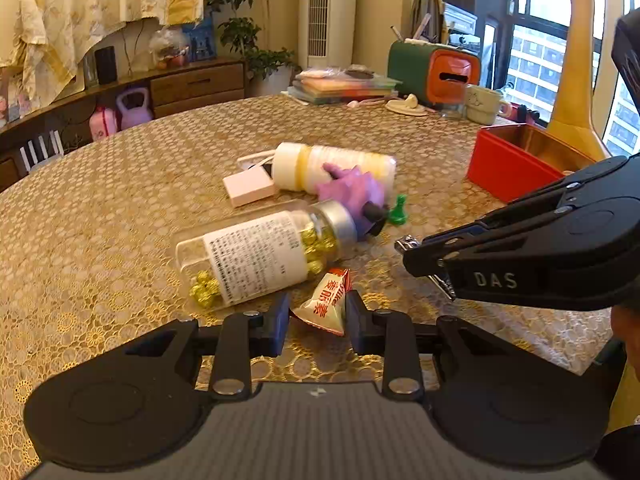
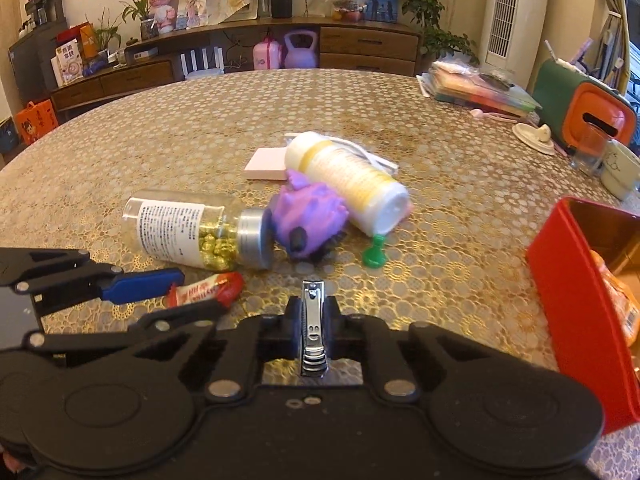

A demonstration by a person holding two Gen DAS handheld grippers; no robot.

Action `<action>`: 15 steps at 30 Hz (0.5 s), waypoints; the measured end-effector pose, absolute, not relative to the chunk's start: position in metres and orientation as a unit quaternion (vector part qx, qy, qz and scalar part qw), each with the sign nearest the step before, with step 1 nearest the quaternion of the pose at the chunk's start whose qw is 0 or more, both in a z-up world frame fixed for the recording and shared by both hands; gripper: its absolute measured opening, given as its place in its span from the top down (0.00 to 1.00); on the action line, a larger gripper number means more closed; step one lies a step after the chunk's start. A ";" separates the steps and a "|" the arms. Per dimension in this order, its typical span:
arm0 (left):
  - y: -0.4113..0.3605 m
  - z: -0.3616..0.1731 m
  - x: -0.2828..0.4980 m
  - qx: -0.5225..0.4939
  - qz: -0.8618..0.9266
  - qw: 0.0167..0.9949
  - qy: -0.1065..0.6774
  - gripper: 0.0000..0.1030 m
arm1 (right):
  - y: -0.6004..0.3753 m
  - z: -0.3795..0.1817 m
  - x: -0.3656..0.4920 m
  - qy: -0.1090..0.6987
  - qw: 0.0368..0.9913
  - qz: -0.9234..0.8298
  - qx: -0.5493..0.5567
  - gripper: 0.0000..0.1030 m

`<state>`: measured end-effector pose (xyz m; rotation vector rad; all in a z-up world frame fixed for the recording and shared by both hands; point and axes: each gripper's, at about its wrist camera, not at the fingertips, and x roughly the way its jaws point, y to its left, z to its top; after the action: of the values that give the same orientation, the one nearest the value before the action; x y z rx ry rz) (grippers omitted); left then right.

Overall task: Organize rigid objects
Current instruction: 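Grasp the red candy wrapper with the left gripper while the right grasps the nail clipper, then carry the candy wrapper and nail clipper into the red tin and release both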

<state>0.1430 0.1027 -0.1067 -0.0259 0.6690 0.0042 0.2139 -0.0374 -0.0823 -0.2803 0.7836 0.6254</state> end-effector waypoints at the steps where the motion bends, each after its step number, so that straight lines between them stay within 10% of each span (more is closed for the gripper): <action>1: 0.100 -0.105 0.142 -0.008 0.001 0.945 0.326 0.73 | -0.041 -0.081 0.212 0.373 0.869 0.298 -0.132 0.90; 15: 0.067 -0.065 0.143 -0.010 -0.027 0.952 0.305 0.73 | -0.101 -0.041 0.195 0.345 0.890 0.284 -0.095 0.90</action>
<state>0.1435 0.0673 -0.0650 -0.0195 0.6209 -0.0546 0.1950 -0.1014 -0.0411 -0.1965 0.7169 0.5895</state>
